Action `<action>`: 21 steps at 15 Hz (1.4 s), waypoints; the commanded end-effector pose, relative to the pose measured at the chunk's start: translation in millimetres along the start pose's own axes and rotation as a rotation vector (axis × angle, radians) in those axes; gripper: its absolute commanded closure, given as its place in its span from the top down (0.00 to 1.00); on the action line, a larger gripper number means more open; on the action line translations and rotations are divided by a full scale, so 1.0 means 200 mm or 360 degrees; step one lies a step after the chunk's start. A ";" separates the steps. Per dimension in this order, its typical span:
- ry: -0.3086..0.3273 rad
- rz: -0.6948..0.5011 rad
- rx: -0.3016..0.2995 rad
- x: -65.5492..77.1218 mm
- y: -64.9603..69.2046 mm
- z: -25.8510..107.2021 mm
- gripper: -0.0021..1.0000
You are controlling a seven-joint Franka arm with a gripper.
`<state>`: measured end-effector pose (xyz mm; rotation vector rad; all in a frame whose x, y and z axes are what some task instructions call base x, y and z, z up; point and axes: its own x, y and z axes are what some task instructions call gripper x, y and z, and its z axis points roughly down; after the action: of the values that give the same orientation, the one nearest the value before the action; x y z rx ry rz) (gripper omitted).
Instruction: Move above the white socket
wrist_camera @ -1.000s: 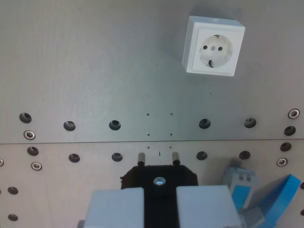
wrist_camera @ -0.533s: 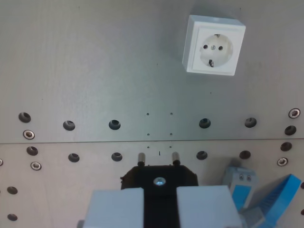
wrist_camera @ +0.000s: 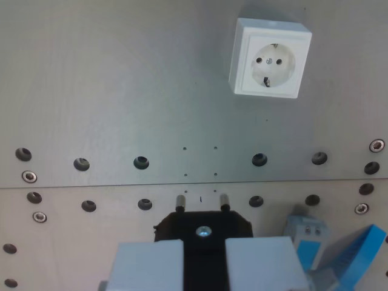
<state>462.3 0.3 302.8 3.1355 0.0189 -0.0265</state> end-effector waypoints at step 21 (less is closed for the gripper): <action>0.0177 0.0076 -0.0037 -0.01 0.20 0.53 0.00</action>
<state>462.3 -35.9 203.4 3.1272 -0.0518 -0.0122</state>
